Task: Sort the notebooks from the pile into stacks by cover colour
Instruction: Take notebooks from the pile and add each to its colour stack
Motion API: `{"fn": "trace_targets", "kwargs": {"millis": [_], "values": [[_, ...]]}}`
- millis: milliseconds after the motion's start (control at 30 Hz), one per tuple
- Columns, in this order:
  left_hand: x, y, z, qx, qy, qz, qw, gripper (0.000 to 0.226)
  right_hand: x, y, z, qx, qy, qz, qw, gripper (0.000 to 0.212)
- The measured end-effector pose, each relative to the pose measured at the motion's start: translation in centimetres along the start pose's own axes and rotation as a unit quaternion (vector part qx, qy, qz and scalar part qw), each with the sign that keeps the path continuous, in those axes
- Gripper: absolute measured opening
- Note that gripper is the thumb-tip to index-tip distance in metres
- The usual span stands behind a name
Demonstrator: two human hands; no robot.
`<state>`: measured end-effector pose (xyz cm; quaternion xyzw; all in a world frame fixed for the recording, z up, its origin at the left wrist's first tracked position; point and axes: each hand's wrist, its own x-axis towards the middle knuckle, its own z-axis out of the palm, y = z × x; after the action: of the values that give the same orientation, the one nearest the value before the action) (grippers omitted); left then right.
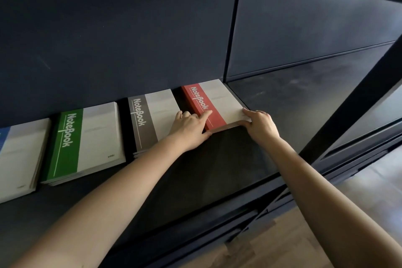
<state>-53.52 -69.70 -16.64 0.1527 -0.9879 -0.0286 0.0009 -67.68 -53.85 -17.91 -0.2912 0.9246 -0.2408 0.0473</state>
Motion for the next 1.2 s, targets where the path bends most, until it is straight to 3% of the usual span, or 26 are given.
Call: {"fn": "trace_targets", "kwargs": {"millis": [167,267,400,767,1200], "values": [[-0.1,-0.3,-0.6,-0.035,0.004,-0.006,0.999,0.079,-0.4,-0.3,-0.3,-0.06,-0.053,-0.04,0.996,0.058],[-0.9,-0.8,-1.5,-0.079,0.016,-0.006,0.997,0.088,-0.8,-0.8,-0.6,-0.05,-0.031,-0.048,0.997,0.067],[-3.2,-2.2,-2.6,-0.093,0.065,-0.015,0.993,0.078,-1.2,-2.7,-0.6,-0.04,-0.012,-0.083,0.996,0.065],[-10.5,-10.6,-3.2,-0.062,0.121,-0.129,0.982,0.056,-3.1,-13.8,3.4,0.023,-0.032,-0.239,0.97,0.054],[-24.7,-19.2,-3.2,-0.051,0.133,-0.329,0.934,0.057,-7.8,-28.3,10.4,0.084,-0.125,-0.422,0.894,0.051]]}}
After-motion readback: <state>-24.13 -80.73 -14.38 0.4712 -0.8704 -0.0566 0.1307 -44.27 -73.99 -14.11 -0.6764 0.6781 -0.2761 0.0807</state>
